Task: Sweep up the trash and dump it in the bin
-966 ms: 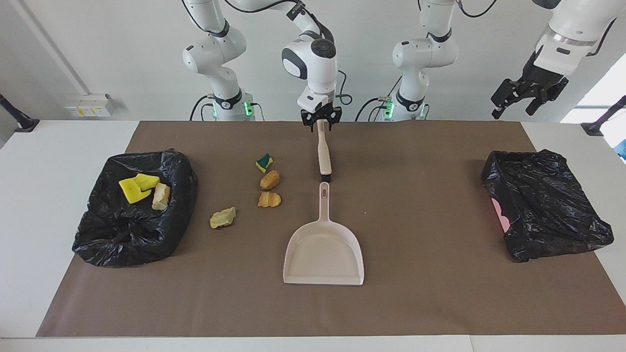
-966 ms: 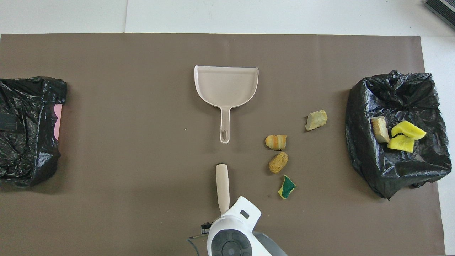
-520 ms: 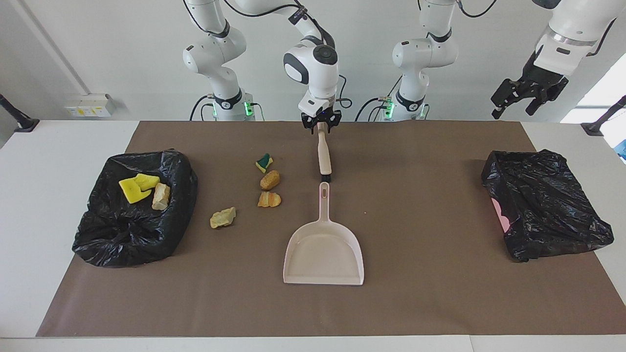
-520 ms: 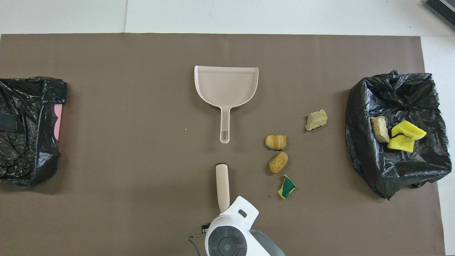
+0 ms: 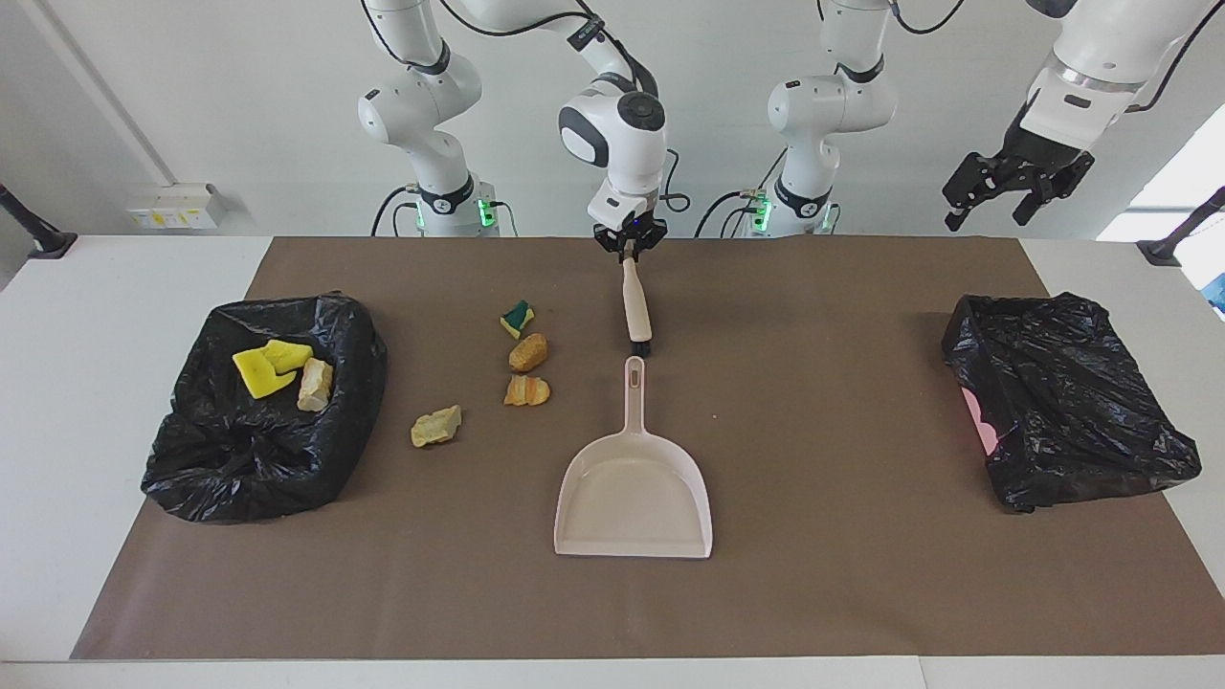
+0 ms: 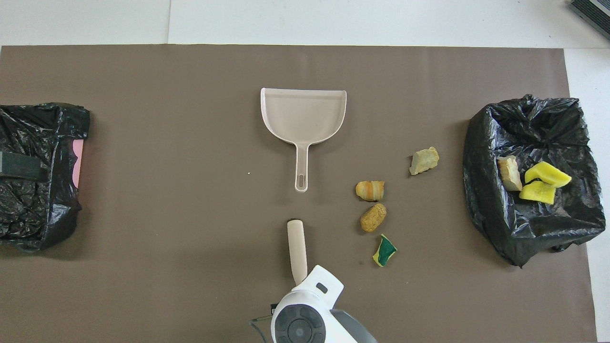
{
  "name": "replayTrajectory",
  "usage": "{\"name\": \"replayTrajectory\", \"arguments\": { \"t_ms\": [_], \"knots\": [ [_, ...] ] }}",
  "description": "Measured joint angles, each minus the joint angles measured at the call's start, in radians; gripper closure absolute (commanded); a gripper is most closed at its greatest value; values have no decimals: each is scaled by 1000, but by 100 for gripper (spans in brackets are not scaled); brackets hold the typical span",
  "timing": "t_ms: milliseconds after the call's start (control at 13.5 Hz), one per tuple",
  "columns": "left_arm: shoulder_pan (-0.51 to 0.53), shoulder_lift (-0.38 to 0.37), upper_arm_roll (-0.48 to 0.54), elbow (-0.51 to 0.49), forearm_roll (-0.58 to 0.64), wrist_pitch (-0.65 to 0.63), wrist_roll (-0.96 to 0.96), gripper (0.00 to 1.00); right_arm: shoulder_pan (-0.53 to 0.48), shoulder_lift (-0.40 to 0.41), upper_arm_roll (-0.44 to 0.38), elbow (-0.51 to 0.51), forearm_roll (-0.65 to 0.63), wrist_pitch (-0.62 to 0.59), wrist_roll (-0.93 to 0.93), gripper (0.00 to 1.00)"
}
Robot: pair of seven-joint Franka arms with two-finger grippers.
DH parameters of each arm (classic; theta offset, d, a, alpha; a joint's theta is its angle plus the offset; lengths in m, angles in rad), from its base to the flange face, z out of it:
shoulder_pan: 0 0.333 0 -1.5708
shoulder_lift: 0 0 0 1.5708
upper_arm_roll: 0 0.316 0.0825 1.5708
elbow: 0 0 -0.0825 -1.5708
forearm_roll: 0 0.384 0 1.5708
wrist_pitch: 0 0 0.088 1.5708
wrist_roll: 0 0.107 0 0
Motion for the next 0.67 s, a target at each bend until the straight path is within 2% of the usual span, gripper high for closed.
{"name": "replayTrajectory", "arguments": {
  "t_ms": [149,372,669],
  "knots": [
    [-39,2,-7,-8,-3,32,-1,0,-6,0,-3,13,0,-30,0,100],
    [-95,22,-9,-43,-12,126,-2,0,-37,-24,-9,72,0,-163,0,100],
    [-137,101,-9,-71,-28,284,-28,0,-169,-140,-13,94,-3,-374,-64,100]
  ]
}}
